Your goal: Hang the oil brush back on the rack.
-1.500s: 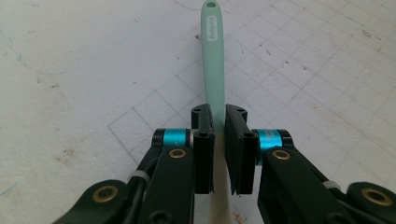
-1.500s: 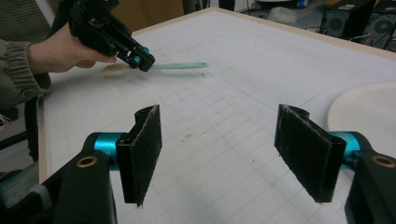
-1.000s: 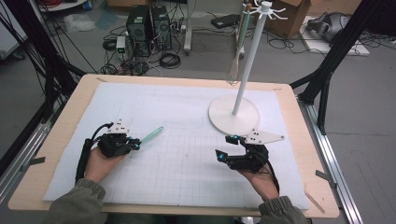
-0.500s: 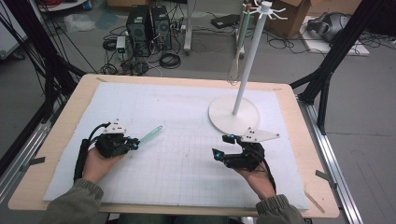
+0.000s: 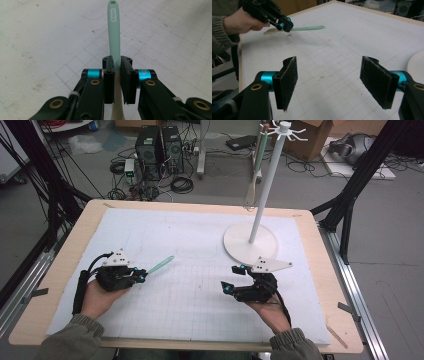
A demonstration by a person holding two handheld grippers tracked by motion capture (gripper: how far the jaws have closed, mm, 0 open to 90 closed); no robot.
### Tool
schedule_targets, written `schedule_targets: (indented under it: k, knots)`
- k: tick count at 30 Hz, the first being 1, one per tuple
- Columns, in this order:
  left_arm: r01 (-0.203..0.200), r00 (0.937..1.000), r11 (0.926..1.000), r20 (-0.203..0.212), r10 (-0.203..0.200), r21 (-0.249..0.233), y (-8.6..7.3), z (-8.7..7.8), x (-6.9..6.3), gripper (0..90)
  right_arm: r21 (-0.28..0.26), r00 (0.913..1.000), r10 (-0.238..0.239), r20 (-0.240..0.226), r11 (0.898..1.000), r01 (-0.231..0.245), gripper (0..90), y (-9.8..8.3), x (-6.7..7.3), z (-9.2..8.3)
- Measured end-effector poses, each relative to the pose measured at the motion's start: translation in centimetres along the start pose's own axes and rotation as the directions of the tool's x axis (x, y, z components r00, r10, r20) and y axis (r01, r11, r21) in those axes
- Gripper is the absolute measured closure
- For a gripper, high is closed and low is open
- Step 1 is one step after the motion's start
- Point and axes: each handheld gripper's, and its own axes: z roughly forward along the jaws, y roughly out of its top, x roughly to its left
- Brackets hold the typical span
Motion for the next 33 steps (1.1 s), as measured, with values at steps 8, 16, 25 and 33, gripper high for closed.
schedule_targets:
  k: [8,16,25,33]
  knots:
    - [-0.037,0.9990,0.9992,0.024,0.038,-0.015,0.5,-0.4,-1.3,81.8,0.001,0.9999,-0.004,-0.015,1.000,0.004,28.7,0.3,0.3,0.4]
    - [-0.082,0.9937,0.9964,0.075,0.084,-0.021,1.2,-0.2,-2.6,81.8,-0.003,0.9997,-0.006,-0.024,1.000,0.006,28.1,0.9,0.8,0.8]
    - [-0.128,0.9837,0.9906,0.121,0.133,-0.048,2.3,-0.2,-4.2,81.8,0.019,0.9984,-0.010,-0.055,1.000,0.011,28.2,1.1,1.3,1.7]
    - [-0.161,0.9718,0.9846,0.164,0.170,-0.068,3.1,-0.1,-5.5,81.8,0.034,0.9978,-0.002,-0.066,0.999,0.004,28.5,1.2,1.4,2.3]
